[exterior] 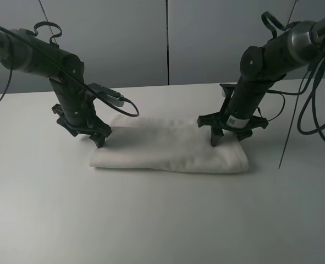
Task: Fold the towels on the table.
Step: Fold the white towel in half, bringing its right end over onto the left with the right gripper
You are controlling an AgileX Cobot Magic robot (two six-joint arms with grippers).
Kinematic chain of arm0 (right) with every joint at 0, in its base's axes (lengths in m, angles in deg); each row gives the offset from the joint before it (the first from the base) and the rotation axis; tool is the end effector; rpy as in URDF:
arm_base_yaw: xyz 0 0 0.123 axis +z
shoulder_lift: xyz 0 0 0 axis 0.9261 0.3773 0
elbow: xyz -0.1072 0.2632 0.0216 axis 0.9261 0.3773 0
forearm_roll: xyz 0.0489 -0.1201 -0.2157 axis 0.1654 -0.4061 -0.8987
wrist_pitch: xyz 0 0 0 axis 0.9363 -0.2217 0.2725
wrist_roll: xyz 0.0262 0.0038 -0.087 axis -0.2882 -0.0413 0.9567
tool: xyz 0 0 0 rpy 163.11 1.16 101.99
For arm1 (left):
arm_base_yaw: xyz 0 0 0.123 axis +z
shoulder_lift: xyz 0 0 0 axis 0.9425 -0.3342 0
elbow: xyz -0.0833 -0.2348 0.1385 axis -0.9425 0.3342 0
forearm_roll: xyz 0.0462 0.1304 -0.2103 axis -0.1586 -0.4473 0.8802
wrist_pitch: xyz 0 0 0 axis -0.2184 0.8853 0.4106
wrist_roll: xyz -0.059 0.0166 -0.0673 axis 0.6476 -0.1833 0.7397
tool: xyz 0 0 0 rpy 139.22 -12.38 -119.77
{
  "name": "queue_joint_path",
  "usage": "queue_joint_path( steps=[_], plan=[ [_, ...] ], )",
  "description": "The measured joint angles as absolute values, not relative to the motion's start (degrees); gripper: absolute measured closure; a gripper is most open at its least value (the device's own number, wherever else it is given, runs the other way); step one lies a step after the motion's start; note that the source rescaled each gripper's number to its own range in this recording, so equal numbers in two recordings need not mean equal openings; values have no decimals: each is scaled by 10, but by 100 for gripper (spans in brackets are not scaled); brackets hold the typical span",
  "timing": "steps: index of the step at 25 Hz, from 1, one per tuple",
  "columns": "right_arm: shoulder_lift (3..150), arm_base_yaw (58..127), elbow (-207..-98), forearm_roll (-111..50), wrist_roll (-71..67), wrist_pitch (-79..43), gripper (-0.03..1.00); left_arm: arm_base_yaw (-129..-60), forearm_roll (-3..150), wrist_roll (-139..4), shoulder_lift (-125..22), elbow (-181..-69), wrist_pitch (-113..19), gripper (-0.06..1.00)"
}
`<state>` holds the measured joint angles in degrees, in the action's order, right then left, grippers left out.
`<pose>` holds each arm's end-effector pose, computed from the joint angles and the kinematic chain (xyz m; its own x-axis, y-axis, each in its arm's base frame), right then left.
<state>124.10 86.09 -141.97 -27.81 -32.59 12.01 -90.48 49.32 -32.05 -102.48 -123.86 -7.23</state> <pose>0.3530 0.1275 0.0908 -0.9977 -0.0366 -0.0565 -0.0441 0.9896 0.1368 0.3842 -0.1276 0.1012 -0.8951 0.4345 -0.0998 0.4202 0.8970 0.1370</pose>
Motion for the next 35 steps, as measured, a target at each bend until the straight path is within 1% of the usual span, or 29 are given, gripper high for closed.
queue_joint_path(
  steps=[4, 5, 9, 13, 22, 35],
  plan=[
    [1242, 861, -1420, -227, -280, 119, 94, -905, 493, -321, -1025, -1239, -72, -4],
    [1242, 861, -1420, -218, -272, 118, 97, -905, 493, -321, -1025, -1239, -72, -4],
    [1245, 861, -1420, -169, -236, 118, 97, -905, 493, -321, -1025, -1239, -72, -4],
    [1246, 861, -1420, -154, -224, 118, 97, -905, 493, -321, -1025, -1239, -72, -4],
    [1227, 861, -1420, -181, -222, 123, 97, -905, 493, -321, -1025, -1239, -70, -4],
    [1152, 861, -1420, -181, -224, 175, 97, -905, 493, -321, -1025, -1239, -67, -4]
  ],
)
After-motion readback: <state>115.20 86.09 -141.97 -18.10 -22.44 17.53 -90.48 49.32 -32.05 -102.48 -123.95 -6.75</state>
